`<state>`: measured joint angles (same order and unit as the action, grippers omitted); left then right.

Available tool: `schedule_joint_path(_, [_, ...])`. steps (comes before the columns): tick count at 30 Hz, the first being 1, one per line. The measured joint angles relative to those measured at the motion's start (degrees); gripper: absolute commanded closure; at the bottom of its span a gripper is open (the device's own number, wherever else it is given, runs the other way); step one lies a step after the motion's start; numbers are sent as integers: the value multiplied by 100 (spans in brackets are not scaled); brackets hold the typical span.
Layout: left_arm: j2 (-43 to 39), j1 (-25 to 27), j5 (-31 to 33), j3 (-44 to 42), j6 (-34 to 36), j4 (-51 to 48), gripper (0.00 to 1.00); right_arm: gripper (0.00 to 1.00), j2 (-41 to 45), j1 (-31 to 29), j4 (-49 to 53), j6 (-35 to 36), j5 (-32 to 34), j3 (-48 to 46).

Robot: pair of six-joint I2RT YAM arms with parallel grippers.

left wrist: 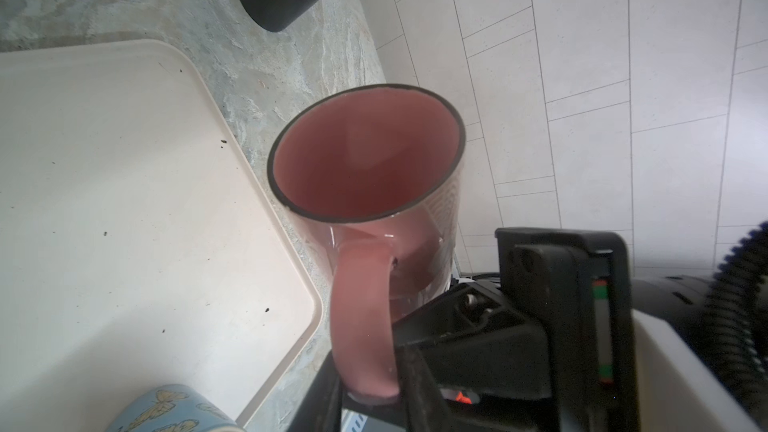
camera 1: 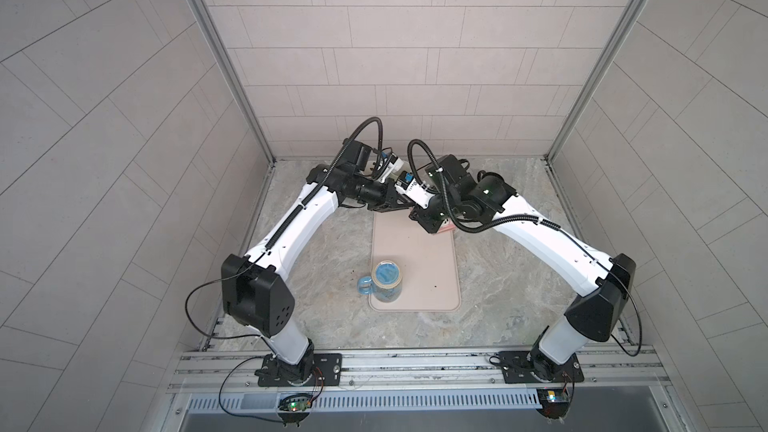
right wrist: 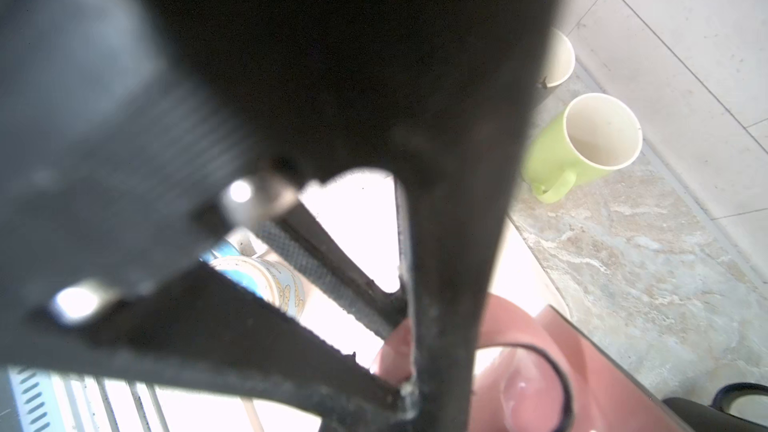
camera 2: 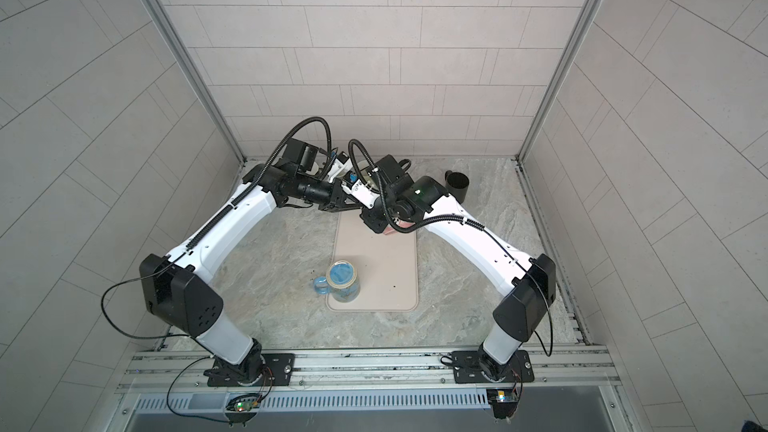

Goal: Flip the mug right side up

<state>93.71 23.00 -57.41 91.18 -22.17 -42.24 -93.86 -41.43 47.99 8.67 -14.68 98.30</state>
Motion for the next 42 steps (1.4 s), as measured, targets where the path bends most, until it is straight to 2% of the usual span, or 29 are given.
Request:
schedule_joint_path(8, [-61, -7, -66, -260, -269, 455, 100, 100, 114, -31, -308, 2, 229, -278])
schedule_joint_path(21, [-468, 0, 229, -638, -446, 868, 100, 100, 492, -243, -1307, 44, 621, -1029])
schedule_joint_path(22, [-481, 0, 234, -638, -503, 861, 96, 100, 531, -258, -1368, 118, 658, -1093])
schedule_joint_path(23, [-487, 2, 229, -638, -544, 850, 83, 100, 564, -271, -1410, 175, 682, -1143])
schedule_joint_path(26, [-492, 31, 212, -647, -669, 876, 69, 100, 658, -291, -1504, 293, 761, -1272])
schedule_joint_path(31, [-501, 42, 118, -658, -896, 1008, 65, 100, 761, -348, -1652, 407, 846, -1440])
schedule_joint_path(42, [-544, 42, 15, -691, -1064, 1207, 64, 100, 848, -417, -1773, 492, 1029, -1480])
